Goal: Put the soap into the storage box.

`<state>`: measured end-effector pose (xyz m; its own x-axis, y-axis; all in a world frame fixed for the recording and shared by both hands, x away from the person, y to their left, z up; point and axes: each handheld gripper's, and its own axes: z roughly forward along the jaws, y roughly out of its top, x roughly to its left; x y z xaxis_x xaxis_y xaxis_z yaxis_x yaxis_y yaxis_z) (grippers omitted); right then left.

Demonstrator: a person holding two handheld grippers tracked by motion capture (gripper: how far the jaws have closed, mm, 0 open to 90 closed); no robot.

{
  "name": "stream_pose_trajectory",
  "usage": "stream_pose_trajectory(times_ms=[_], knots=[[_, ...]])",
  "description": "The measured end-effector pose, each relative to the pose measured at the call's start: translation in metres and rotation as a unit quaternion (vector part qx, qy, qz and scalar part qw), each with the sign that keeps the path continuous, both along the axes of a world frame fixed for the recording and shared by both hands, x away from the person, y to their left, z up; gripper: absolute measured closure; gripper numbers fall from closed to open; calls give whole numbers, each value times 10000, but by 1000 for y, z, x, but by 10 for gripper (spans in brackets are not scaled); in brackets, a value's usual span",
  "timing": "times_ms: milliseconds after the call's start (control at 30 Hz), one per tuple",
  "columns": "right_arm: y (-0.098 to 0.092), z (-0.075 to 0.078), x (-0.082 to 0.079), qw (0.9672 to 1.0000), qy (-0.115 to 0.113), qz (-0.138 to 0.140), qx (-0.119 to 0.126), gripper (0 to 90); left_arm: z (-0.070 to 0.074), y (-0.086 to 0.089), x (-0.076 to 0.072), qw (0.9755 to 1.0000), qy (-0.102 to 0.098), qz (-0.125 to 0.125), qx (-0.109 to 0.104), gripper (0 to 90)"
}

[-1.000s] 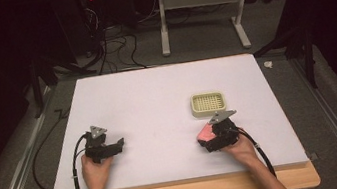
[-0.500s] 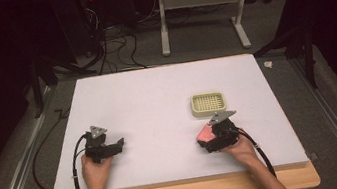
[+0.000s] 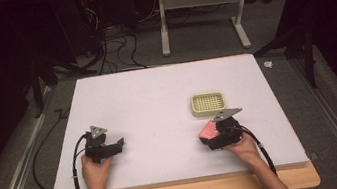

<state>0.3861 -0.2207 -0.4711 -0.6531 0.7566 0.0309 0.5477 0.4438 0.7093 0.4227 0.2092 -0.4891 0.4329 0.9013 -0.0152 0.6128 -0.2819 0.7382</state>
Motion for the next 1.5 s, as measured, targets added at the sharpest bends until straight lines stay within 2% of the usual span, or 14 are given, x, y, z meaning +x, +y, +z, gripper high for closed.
stream_pose_trajectory(times_ms=[633, 833, 1067, 1333, 1500], knots=[[-20, 14, -6, 9997, -53, -217, -26, 136, 0, 0, 0, 10000, -2, 4, -1, 204], [-25, 19, -6, 9995, -92, -287, 31, 136, 0, 0, 0, 10000, -3, 4, -1, 204], [-28, 26, -3, 9990, -185, -396, 49, 136, 0, 0, 0, 10000, -2, 3, -1, 204], [-31, 32, 1, 9985, -169, -517, 114, 136, 0, 0, 0, 10000, -3, 4, -1, 205], [-31, 38, 7, 9979, -201, -569, 241, 136, 0, 0, 0, 10000, -3, 3, -1, 205]])
